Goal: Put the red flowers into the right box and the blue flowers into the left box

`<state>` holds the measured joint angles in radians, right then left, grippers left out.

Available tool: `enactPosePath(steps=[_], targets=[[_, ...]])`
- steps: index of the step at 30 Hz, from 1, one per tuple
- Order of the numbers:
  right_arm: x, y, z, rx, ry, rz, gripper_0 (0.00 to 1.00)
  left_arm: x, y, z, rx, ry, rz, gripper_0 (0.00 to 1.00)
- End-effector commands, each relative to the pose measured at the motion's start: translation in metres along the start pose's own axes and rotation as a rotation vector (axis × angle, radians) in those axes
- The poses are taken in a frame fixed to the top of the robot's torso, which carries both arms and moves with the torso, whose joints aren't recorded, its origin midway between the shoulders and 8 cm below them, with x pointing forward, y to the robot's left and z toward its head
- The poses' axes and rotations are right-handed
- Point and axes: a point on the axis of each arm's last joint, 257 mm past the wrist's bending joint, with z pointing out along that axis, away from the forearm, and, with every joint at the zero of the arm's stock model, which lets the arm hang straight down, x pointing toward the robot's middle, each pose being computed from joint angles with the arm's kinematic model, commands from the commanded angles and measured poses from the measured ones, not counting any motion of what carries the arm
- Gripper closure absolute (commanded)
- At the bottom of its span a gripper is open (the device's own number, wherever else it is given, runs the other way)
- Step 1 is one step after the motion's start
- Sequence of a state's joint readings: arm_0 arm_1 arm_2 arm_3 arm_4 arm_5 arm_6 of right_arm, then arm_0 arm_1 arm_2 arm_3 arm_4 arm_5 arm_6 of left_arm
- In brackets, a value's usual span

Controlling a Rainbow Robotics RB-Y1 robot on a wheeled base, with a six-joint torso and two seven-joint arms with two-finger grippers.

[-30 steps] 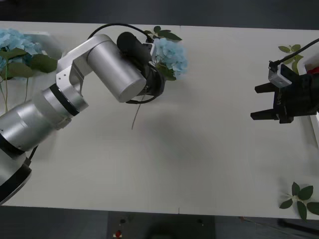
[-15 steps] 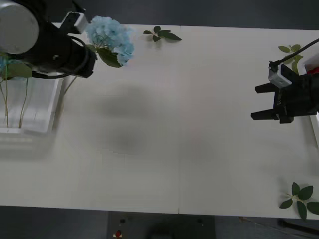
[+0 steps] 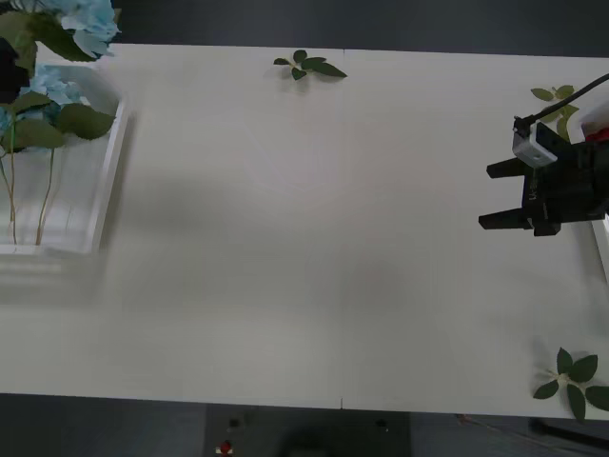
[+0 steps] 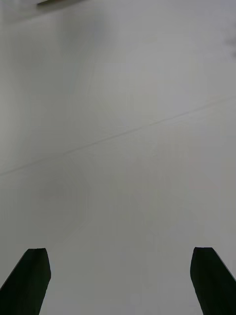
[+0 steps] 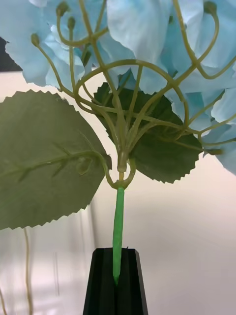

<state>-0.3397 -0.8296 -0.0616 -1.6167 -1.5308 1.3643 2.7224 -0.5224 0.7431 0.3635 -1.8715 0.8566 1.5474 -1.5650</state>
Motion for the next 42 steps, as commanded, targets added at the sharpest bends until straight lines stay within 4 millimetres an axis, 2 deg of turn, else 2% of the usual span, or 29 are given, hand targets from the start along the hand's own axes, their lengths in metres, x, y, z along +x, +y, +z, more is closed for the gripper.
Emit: enactPosePath(steps=[1, 13, 17, 23, 31, 39, 42], targets=[[-0.008, -0.015, -0.018, 0.035, 0.014, -0.023, 0.17, -0.015, 0.035, -0.016, -0.09, -0.097, 0.051, 1.0], [-0.008, -0.015, -0.018, 0.035, 0.014, -0.023, 0.17, 0.0, 0.151, -0.009, -0.268, -0.206, 0.013, 1.0], [-0.008, -0.015, -0.018, 0.035, 0.014, -0.023, 0.17, 0.007, 0.179, -0.004, -0.309, -0.22, -0.013, 1.0], [-0.008, -0.015, -0.018, 0.035, 0.014, -0.023, 0.17, 0.014, 0.208, 0.014, -0.361, -0.27, -0.042, 1.0], [-0.008, -0.015, -0.018, 0.035, 0.014, -0.023, 0.17, 0.033, 0.225, 0.049, -0.399, -0.326, -0.06, 1.0], [-0.008, -0.015, -0.018, 0.035, 0.014, -0.023, 0.17, 0.058, 0.222, 0.08, -0.391, -0.355, -0.115, 1.0], [-0.008, -0.015, -0.018, 0.035, 0.014, -0.023, 0.17, 0.07, 0.216, 0.095, -0.375, -0.38, -0.168, 1.0]])
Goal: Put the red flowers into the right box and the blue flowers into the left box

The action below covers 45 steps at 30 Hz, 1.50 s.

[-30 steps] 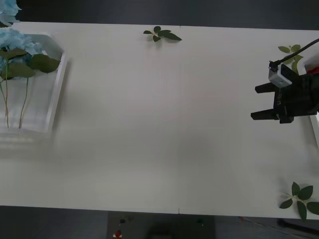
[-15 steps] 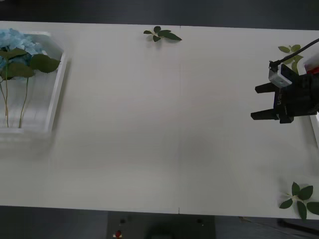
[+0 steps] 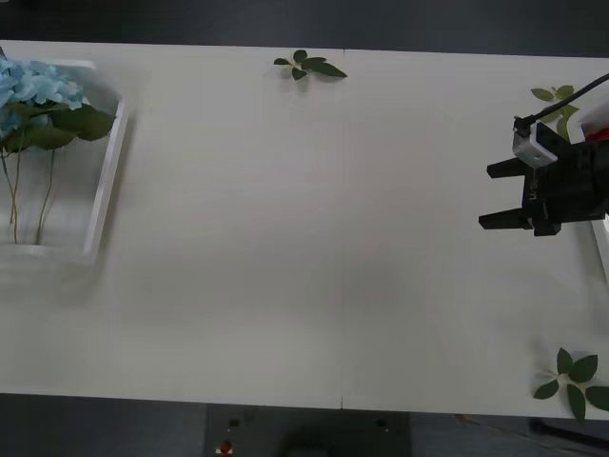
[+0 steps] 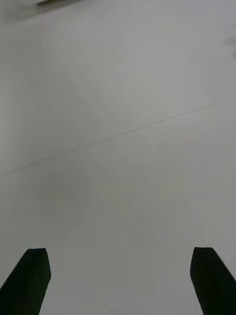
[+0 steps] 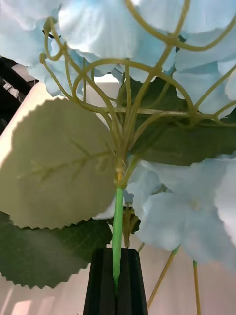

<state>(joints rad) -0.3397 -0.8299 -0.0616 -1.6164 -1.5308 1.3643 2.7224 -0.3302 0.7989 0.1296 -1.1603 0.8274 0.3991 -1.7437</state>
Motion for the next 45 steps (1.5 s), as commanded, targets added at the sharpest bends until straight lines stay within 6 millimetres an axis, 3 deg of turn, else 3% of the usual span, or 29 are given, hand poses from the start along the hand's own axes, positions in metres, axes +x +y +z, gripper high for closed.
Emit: enactPosePath(steps=[1, 9, 10, 11, 12, 13, 14, 25, 30, 41, 45], targets=[[-0.008, -0.014, -0.018, 0.035, 0.014, -0.023, 0.17, -0.024, 0.001, 0.005, -0.003, -0.078, -0.091, 1.0], [-0.008, -0.014, -0.018, 0.035, 0.014, -0.023, 0.17, -0.012, -0.006, 0.009, 0.001, -0.085, -0.11, 1.0], [-0.008, -0.014, -0.018, 0.035, 0.014, -0.023, 0.17, -0.012, -0.005, 0.008, 0.001, -0.085, -0.112, 0.75], [-0.008, -0.014, -0.018, 0.035, 0.014, -0.023, 0.17, -0.013, -0.005, 0.008, 0.0, -0.086, -0.111, 0.56], [-0.008, -0.014, -0.018, 0.035, 0.014, -0.023, 0.17, -0.012, -0.005, 0.008, 0.0, -0.086, -0.106, 0.25], [-0.008, -0.014, -0.018, 0.035, 0.014, -0.023, 0.17, -0.013, -0.004, 0.008, -0.001, -0.086, -0.105, 0.04], [-0.008, -0.014, -0.018, 0.035, 0.014, -0.023, 0.17, -0.013, -0.004, 0.008, -0.001, -0.086, -0.104, 0.0], [-0.008, -0.014, -0.018, 0.035, 0.014, -0.023, 0.17, -0.013, -0.004, 0.008, -0.002, -0.085, -0.105, 0.0], [-0.008, -0.014, -0.018, 0.035, 0.014, -0.023, 0.17, -0.007, -0.002, 0.002, 0.011, 0.041, -0.073, 0.0], [-0.008, -0.014, -0.018, 0.035, 0.014, -0.023, 0.17, -0.022, 0.006, -0.033, 0.031, 0.231, -0.051, 0.0], [-0.008, -0.014, -0.018, 0.035, 0.014, -0.023, 0.16, -0.036, 0.014, -0.06, 0.039, 0.313, -0.032, 0.0]])
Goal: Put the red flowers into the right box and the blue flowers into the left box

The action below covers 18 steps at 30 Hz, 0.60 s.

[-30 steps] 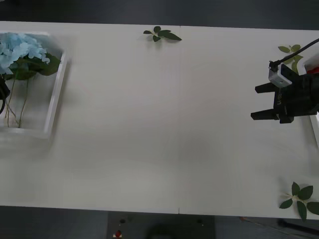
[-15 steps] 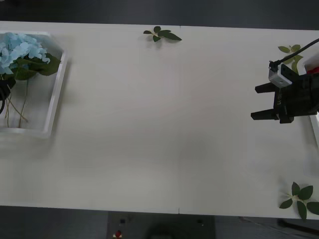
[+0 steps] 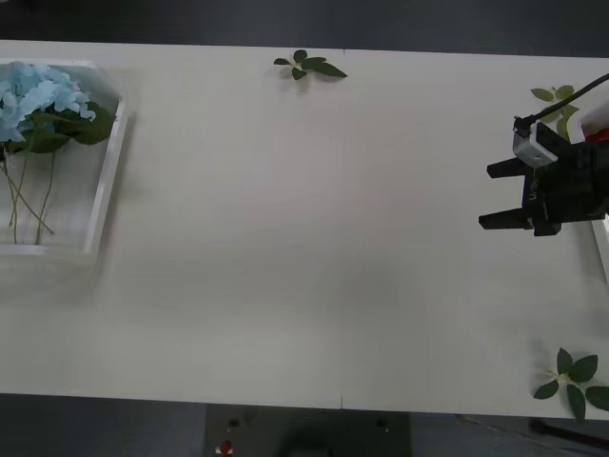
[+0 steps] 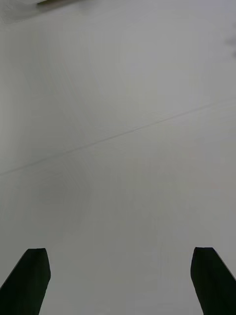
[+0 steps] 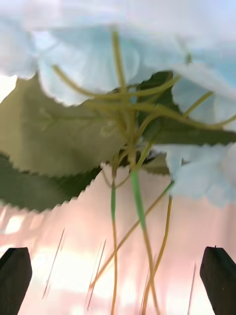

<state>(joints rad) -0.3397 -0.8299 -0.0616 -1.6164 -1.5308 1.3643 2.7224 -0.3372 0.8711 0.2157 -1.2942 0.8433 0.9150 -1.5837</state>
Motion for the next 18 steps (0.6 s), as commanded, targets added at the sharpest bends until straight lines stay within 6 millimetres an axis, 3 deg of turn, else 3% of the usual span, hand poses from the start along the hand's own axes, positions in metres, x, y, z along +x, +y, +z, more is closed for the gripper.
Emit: enactPosePath(steps=[1, 5, 8, 13, 18], targets=[[-0.008, -0.014, -0.018, 0.035, 0.014, -0.023, 0.17, -0.049, 0.011, -0.052, -0.023, 0.008, 0.085, 0.0], [-0.008, -0.014, -0.018, 0.035, 0.014, -0.023, 0.17, -0.049, 0.001, -0.093, 0.006, 0.083, 0.107, 0.0], [-0.008, -0.014, -0.018, 0.035, 0.014, -0.023, 0.17, -0.047, -0.014, -0.111, 0.041, 0.116, 0.129, 0.0], [-0.008, -0.014, -0.018, 0.035, 0.014, -0.023, 0.17, -0.026, -0.059, -0.138, 0.174, 0.196, 0.186, 0.0], [-0.008, -0.014, -0.018, 0.035, 0.014, -0.023, 0.17, -0.003, -0.117, -0.16, 0.398, 0.232, 0.283, 0.0]])
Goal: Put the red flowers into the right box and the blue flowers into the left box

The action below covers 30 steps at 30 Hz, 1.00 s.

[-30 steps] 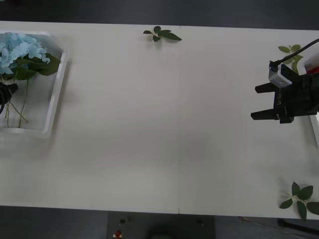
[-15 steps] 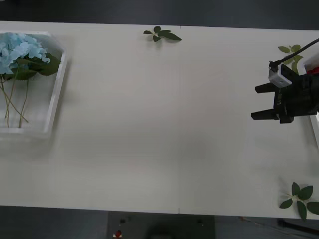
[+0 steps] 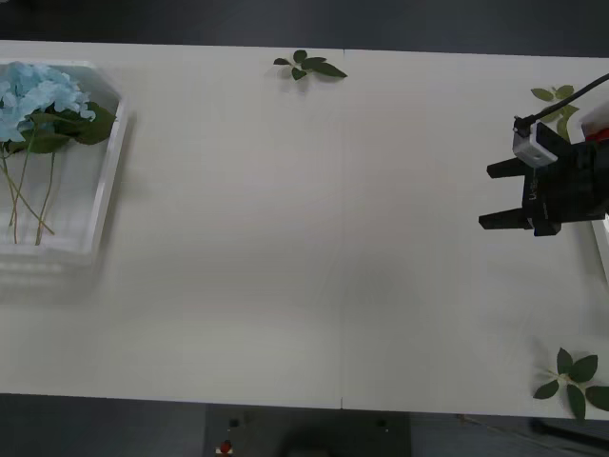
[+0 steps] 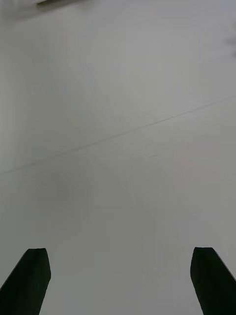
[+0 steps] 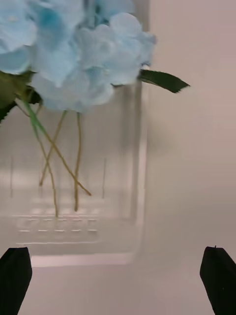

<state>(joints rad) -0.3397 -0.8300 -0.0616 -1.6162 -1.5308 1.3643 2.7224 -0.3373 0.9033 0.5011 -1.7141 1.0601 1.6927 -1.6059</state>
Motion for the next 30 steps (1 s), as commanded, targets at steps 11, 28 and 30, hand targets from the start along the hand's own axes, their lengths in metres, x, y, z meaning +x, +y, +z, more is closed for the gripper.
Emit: enactPosePath(steps=[11, 28, 30], targets=[[-0.009, -0.014, -0.018, 0.035, 0.014, -0.023, 0.17, 0.016, -0.17, 0.006, 0.494, -0.114, 0.599, 0.0], [-0.009, -0.014, -0.018, 0.035, 0.014, -0.023, 0.17, 0.055, -0.272, 0.034, 0.516, -0.282, 1.474, 0.0], [-0.009, -0.014, -0.018, 0.035, 0.014, -0.023, 0.17, 0.06, -0.279, 0.036, 0.54, -0.278, 1.479, 0.0]])
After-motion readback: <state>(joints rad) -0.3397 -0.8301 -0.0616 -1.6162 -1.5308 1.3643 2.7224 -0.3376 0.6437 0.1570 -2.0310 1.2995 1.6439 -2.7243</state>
